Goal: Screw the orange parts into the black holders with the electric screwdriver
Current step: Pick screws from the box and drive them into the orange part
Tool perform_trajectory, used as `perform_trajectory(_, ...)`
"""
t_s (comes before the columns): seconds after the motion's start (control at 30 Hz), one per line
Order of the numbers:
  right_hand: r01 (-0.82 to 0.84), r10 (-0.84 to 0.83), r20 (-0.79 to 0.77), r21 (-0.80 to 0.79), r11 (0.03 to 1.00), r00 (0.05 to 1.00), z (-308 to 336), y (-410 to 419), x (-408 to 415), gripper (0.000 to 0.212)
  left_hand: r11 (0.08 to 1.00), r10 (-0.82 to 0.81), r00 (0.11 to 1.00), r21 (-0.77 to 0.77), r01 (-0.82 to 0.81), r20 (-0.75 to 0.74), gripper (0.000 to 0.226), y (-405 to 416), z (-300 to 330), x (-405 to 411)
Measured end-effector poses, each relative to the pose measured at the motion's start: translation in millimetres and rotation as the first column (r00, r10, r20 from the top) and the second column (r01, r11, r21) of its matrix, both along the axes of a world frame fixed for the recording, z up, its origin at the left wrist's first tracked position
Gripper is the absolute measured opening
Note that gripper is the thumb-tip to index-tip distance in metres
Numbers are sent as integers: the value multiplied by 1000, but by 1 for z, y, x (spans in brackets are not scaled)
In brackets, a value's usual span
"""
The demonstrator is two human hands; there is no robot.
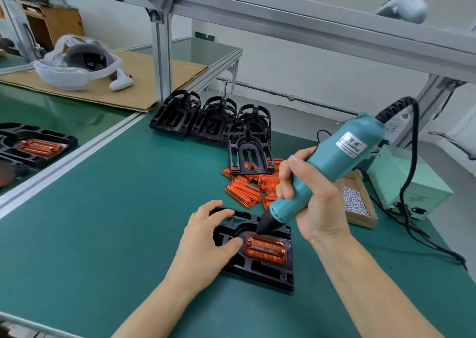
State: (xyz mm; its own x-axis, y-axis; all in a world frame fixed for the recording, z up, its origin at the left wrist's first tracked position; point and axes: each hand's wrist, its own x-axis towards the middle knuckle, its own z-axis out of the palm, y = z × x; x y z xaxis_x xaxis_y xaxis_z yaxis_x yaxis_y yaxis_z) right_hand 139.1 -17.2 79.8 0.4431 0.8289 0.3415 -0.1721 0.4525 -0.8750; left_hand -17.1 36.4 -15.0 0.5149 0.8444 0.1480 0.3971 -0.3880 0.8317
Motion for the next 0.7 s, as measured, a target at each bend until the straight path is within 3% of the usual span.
perform_trajectory(0.33,-55,62,119,-59,997,991,4,16,-4,21,1000,-3,1000,12,3,20,49,2,-3,1)
perform_trajectory(0.5,-200,223,214,-125,972,951,10,26,-6,19,1000,-6,999,30,5,35,49,2,-6,2)
perform_trajectory(0.7,-404,454,337,-211,890,825,12,38,-13,15,1000,-8,998,27,7,68,48,3,-7,3)
